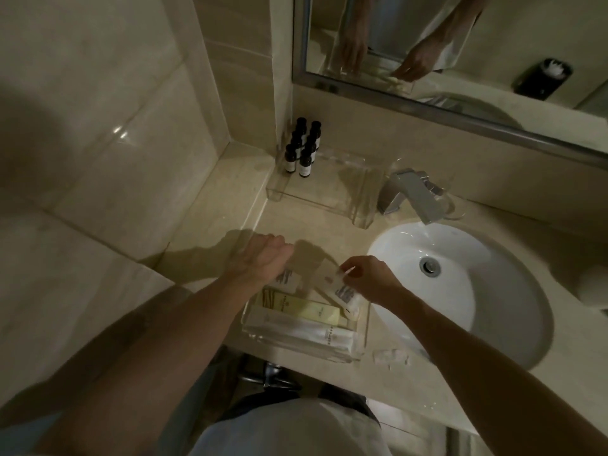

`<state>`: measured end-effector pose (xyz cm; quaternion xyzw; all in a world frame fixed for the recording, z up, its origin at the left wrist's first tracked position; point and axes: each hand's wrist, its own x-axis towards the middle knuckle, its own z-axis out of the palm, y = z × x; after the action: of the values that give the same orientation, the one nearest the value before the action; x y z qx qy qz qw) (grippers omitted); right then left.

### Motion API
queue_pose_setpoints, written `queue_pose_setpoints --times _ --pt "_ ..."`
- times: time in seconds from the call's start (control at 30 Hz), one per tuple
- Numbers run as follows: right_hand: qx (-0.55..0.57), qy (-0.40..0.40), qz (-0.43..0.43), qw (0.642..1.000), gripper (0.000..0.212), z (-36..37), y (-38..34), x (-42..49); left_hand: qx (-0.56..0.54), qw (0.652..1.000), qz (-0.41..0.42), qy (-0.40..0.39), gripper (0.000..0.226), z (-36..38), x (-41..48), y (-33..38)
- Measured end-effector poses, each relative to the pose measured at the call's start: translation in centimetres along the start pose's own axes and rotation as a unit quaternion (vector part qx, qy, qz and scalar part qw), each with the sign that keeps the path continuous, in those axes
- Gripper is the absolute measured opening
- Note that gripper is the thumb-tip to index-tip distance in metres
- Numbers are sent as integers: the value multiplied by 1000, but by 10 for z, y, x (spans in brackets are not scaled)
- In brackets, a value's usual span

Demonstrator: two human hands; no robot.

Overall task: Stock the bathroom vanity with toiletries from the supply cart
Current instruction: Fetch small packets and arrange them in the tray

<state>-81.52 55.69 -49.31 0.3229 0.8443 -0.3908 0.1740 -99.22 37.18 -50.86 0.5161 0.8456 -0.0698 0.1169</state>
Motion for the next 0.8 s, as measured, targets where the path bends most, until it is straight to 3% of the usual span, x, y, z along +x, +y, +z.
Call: queue_pose_setpoints --times 0.17,0.57,0.8 --pt "-31 -11 -23 999 22 3 -7 11 -76 996 8 -42 20 10 -13 8" --pt "-119 -24 -76 990 31 32 -22 38 46 998 26 -44 26 17 -26 8" --pt "-179 99 -119 972 29 41 -26 27 11 999 34 -19 22 26 -22 16"
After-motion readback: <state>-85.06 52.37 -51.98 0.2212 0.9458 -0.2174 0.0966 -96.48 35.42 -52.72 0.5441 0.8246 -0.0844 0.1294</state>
